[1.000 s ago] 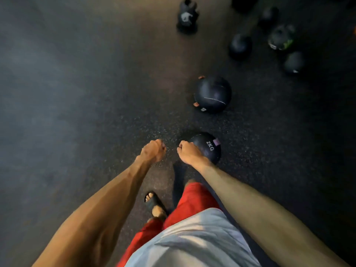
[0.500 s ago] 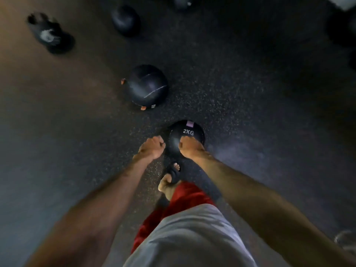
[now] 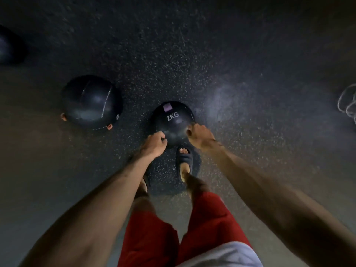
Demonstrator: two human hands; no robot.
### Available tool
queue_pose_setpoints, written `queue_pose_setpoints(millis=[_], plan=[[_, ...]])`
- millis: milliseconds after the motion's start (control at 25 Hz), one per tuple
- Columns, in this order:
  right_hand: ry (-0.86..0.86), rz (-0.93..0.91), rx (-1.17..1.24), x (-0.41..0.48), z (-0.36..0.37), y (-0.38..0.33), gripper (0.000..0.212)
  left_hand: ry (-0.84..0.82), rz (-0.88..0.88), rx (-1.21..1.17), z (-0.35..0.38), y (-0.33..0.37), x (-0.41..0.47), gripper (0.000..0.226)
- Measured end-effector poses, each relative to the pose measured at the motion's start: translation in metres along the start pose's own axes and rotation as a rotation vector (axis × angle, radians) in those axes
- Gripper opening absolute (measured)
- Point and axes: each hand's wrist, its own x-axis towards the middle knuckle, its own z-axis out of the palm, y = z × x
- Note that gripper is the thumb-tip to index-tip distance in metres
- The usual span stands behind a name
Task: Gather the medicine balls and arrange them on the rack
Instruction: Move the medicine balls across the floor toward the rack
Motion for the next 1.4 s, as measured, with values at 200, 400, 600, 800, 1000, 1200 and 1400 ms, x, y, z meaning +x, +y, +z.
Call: queue_pose_setpoints(millis=[200, 400, 600, 800, 1000, 1200, 1400], plan=[[0.111, 0.191, 0.114, 0.031, 0.068, -0.001, 0.029, -0.092, 0.144, 0.142, 0.014, -0.041, 0.061, 0.028], [0.222, 0.31, 0.21, 0.075, 0.137, 0.011, 0.03, -0.102, 0.302, 0.233, 0.041, -0.075, 0.127, 0.027], [0.298, 0.363, 0.341, 0.134, 0.199, 0.029, 0.027, -0.077, 0.393, 0.211, 0.083, -0.099, 0.21, 0.033], [0.283, 0.331, 0.401, 0.2, 0.255, 0.038, 0.064, -0.01, 0.429, 0.272, 0.124, -0.122, 0.278, 0.065], [0.273, 0.288, 0.377, 0.24, 0.268, 0.037, 0.102, 0.048, 0.489, 0.345, 0.135, -0.131, 0.305, 0.093], [0.389, 0.32, 0.471, 0.3, 0.205, 0.037, 0.087, 0.086, 0.473, 0.304, 0.111, -0.113, 0.337, 0.099], [0.643, 0.279, 0.58, 0.357, 0.147, 0.053, 0.075, 0.132, 0.441, 0.257, 0.103, -0.068, 0.386, 0.107]])
